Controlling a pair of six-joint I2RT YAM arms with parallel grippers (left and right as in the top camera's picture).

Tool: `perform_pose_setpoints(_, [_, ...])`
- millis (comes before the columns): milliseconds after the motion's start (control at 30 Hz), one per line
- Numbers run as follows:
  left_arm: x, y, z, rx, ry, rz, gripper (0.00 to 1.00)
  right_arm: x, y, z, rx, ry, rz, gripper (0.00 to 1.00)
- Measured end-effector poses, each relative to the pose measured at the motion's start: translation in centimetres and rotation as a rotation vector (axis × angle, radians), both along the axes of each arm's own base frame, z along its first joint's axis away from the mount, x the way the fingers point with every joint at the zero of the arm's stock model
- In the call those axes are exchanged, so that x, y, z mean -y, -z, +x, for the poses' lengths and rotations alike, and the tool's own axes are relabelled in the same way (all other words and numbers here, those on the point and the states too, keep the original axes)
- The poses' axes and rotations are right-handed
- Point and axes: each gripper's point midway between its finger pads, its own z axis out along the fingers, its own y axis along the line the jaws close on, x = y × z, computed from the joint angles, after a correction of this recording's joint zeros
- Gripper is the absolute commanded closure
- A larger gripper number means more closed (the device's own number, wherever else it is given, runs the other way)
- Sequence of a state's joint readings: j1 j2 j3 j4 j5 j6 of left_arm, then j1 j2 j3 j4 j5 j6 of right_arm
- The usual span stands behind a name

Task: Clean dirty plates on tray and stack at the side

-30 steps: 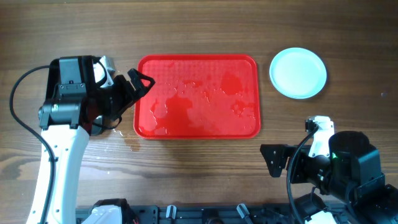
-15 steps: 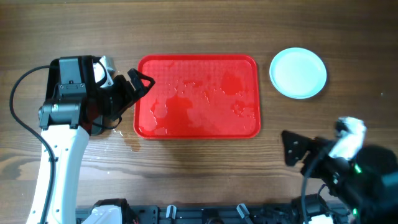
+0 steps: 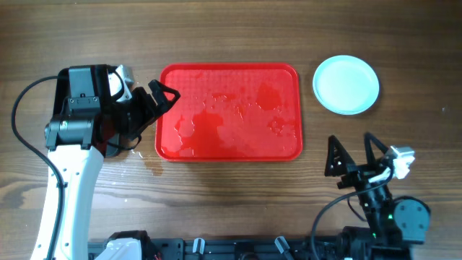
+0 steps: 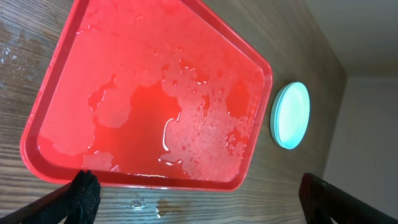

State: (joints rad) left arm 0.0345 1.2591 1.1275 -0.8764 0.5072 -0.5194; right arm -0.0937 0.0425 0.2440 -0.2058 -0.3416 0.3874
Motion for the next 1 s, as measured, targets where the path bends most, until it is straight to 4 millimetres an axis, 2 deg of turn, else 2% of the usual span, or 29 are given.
perform_pose_setpoints(200, [0.0,0.0,0.0,0.000,0.000,0.000,0.00,-0.2,3.0,1.3,0.067,-0.021,-0.003,0.00])
perform_pose_setpoints(333, [0.0,0.0,0.0,0.001,0.001,0.000,0.00,0.1,5.5,1.7,0.011,-0.005,-0.002,0.00])
perform_pose_setpoints(667, [0.0,0.0,0.0,0.002,0.002,0.001,0.00,0.1,5.5,1.8,0.066,0.010,-0.232,0.00])
perform_pose_setpoints(1000, [0.0,0.0,0.0,0.001,0.002,0.001,0.00,0.4,5.5,1.9,0.095,0.028,-0.369,0.00])
